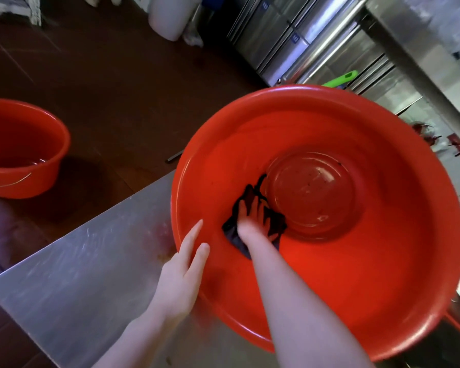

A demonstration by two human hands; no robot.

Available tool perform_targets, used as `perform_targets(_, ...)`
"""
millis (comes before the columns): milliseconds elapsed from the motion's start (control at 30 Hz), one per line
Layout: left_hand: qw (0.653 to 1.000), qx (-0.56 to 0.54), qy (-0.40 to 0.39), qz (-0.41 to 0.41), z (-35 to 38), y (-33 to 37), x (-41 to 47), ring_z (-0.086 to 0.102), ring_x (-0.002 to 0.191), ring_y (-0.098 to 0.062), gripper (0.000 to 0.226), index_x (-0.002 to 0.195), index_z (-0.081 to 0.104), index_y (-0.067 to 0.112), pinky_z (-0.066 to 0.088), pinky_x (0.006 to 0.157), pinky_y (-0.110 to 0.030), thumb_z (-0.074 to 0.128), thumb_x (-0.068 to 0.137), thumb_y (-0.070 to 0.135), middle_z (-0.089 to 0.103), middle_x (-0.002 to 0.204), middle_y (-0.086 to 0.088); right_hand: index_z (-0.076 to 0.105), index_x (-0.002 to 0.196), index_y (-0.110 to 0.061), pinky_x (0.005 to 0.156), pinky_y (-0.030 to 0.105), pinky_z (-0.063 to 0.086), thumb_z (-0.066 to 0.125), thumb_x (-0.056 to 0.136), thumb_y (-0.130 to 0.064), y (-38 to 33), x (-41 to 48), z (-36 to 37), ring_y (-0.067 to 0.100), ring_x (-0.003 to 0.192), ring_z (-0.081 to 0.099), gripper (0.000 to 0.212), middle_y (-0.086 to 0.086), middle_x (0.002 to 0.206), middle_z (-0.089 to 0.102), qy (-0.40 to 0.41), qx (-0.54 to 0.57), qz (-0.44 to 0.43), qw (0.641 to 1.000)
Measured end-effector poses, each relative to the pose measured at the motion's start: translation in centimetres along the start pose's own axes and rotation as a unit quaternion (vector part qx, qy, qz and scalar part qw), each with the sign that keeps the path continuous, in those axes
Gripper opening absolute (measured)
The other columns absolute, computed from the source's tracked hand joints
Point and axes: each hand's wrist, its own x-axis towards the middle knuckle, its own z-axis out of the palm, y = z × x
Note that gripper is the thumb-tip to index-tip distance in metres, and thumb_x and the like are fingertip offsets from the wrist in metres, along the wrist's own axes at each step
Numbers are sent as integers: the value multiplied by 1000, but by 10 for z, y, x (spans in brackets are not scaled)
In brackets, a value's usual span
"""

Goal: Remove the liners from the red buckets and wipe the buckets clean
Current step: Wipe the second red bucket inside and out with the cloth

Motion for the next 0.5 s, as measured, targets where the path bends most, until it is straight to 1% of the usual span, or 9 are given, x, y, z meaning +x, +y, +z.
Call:
perform_targets(67, 1000, -6, -3, -8, -2, 0, 1, 59, 114, -31, 51, 133, 20, 74, 48, 99, -50, 29, 83, 73, 45, 132, 27, -3, 154, -36, 116, 60, -3, 20, 99, -60, -1, -6, 0, 23, 151, 1, 65, -11, 164, -4, -3, -14, -8, 1000)
perform_targets(133, 1000, -3, -2, -14, -1, 1, 1, 58, 116, -31, 48, 130, 18, 76, 47, 100, -51, 29, 84, 72, 49, 138, 14, -5, 153, -37, 115, 59, -4, 22, 98, -61, -1, -24, 4, 21, 151, 0, 66, -13, 163, -6, -3, -32, -46, 998)
perform_targets(200, 999, -21, 5, -27, 1, 5, 0, 57, 116, -25, 45, 124, 20, 80, 47, 99, -51, 31, 82, 72, 47, 133, 19, -10, 152, -40, 115, 60, -5, 21, 97, -62, -3, -53, 11, 19, 150, -5, 67, -16, 162, -11, -15, -47, -104, 993)
perform_targets(267, 997, -66, 7, -48, 3, 12, -2, 52, 116, -13, 44, 120, 24, 83, 49, 97, -49, 35, 78, 75, 44, 129, 23, -15, 150, -44, 115, 62, -4, 20, 97, -63, -6, -82, 15, 18, 150, -7, 66, -19, 160, -16, -31, -75, -174, 981)
perform_targets(300, 994, -91, 3, -54, 3, 16, -3, 49, 114, -10, 46, 119, 24, 83, 53, 91, -45, 38, 75, 78, 43, 129, 26, -16, 149, -45, 115, 62, -4, 20, 97, -62, -6, -93, 14, 17, 150, -8, 65, -21, 160, -17, -39, -87, -195, 976)
perform_targets(367, 988, -138, 3, -65, 4, 29, -5, 49, 110, -5, 53, 118, 25, 84, 58, 71, -30, 42, 67, 84, 39, 121, 40, -14, 149, -48, 115, 63, -2, 20, 98, -62, -10, -98, 2, 17, 150, -6, 63, -22, 159, -16, -56, -80, -203, 974)
perform_targets(400, 988, -145, 6, -57, 4, 34, -6, 50, 109, -3, 56, 119, 27, 83, 57, 66, -23, 45, 66, 86, 39, 115, 46, -11, 150, -47, 115, 62, -1, 20, 98, -61, -11, -95, -5, 18, 150, -5, 62, -22, 160, -15, -63, -66, -195, 976)
perform_targets(433, 991, -134, 7, -31, 4, 42, -8, 51, 111, 0, 58, 121, 30, 80, 55, 66, -17, 49, 66, 86, 41, 110, 49, -8, 151, -44, 116, 62, 1, 21, 100, -58, -12, -89, -11, 19, 150, -3, 61, -19, 161, -14, -68, -58, -192, 977)
perform_targets(500, 998, -54, 8, 41, 4, 51, -15, 50, 110, 14, 64, 123, 33, 77, 51, 67, -9, 51, 62, 86, 45, 104, 57, -1, 155, -32, 118, 58, 7, 25, 104, -42, -16, -69, -21, 23, 150, -5, 59, -5, 163, -14, -74, -80, -196, 975)
